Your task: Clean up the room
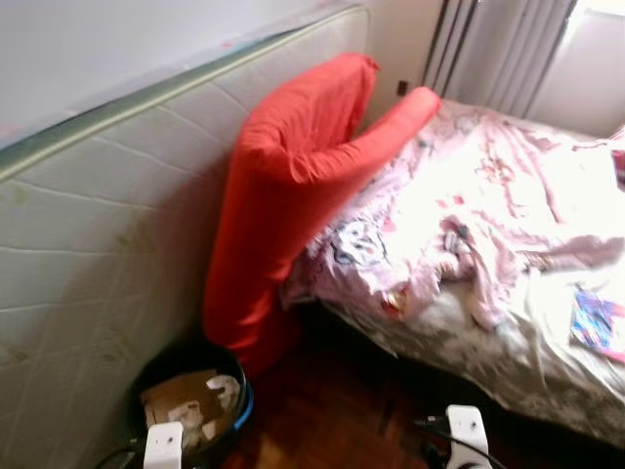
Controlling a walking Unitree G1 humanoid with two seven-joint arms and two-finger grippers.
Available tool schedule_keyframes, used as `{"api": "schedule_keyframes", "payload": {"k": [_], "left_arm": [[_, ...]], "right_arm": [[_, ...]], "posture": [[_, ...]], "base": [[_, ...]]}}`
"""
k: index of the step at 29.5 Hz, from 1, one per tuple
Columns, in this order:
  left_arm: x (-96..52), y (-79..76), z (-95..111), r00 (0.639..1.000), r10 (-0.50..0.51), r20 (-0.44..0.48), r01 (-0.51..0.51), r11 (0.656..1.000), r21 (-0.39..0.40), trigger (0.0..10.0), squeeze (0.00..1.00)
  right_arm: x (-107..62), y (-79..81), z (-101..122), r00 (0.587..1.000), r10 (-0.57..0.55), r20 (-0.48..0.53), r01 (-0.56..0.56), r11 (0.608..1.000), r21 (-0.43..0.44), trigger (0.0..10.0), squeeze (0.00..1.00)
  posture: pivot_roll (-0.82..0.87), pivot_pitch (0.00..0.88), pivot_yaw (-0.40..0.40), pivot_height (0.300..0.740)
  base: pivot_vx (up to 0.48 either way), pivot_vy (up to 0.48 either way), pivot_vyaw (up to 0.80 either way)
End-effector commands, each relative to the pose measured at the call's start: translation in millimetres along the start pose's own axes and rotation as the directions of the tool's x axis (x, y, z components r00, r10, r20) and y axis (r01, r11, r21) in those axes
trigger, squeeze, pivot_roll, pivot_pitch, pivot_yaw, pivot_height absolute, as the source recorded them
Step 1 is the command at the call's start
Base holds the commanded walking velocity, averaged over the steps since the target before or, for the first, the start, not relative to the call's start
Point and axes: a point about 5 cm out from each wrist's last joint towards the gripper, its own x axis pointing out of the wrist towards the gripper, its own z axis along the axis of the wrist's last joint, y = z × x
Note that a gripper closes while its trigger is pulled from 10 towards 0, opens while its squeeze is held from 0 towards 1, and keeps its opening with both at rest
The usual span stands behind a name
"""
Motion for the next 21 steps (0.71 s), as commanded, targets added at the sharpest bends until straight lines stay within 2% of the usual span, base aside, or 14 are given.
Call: {"api": "schedule_keyframes", "payload": {"k": [1, 9, 17, 21], "left_arm": [[0.4, -5.4, -0.6, 1.0, -0.02, -0.01, 0.02, 1.0, 0.019, 10.0, 0.0], [0.6, -5.2, 0.2, 1.0, -0.028, -0.013, 0.029, 0.999, 0.046, 10.0, 0.0], [0.8, -5.3, 1.1, 1.0, -0.027, -0.009, 0.027, 0.999, 0.041, 10.0, 0.0], [0.9, -5.3, 1.6, 1.0, -0.027, -0.008, 0.027, 0.999, 0.04, 10.0, 0.0]], "right_arm": [[-0.4, -4.2, 1.3, 1.0, -0.008, 0.006, 0.008, 1.0, -0.003, 10.0, 0.0], [-0.3, -3.5, 2.6, 1.0, 0.001, 0.015, -0.001, 1.0, -0.019, 10.0, 0.0], [-0.2, -3.9, 2.9, 1.0, -0.003, 0.012, 0.003, 1.0, -0.012, 10.0, 0.0], [-0.1, -4.2, 2.8, 1.0, -0.007, 0.006, 0.007, 1.0, -0.006, 10.0, 0.0]], "posture": [[0.09, 0.0, -0.017, 0.74], [0.09, 0.0, -0.017, 0.74], [0.09, 0.0, -0.019, 0.74], [0.09, 0.006, -0.02, 0.74]], "base": [[0.0, -0.304, 0.0], [0.0, -0.335, 0.0], [0.0, -0.372, 0.0], [0.0, -0.382, -0.65]]}}
